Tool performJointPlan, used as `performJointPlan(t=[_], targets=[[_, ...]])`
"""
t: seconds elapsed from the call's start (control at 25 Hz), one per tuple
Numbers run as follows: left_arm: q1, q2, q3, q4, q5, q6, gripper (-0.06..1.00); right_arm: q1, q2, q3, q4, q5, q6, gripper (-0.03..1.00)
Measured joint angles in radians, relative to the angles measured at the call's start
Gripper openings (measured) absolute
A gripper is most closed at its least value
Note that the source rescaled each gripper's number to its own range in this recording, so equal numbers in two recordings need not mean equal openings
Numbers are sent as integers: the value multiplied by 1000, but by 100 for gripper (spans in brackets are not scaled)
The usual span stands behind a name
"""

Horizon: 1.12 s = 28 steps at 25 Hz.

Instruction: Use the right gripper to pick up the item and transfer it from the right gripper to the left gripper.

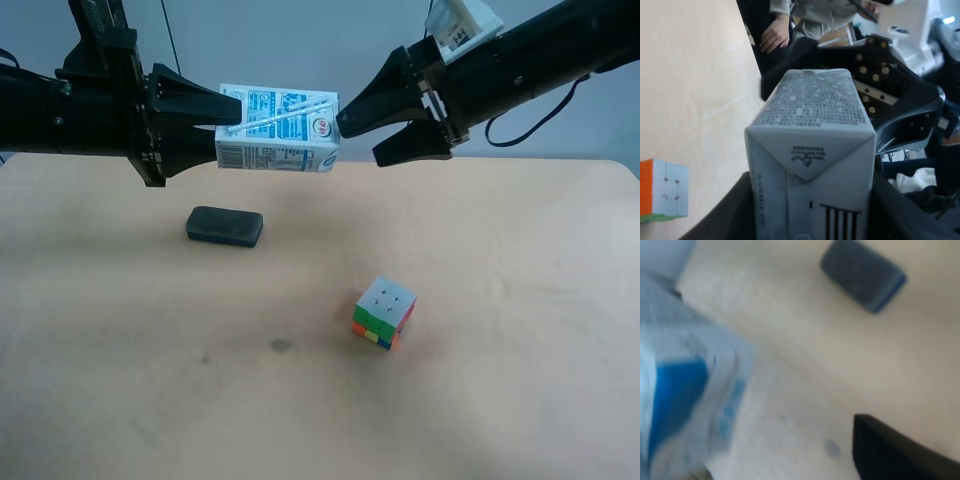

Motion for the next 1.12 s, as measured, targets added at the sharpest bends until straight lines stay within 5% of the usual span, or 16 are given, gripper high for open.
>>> performJointPlan(t=[0.24,0.72,1.12], targets=[[0,0,-56,62,1,-21,1,-12,-169,0,-303,-1,110,75],[0,0,-264,441,5,-188,1,-12,-546,0,-891,25,470,69],[0,-1,-330,795,-167,-411,1,-12,-887,253,-1001,10,580,73]])
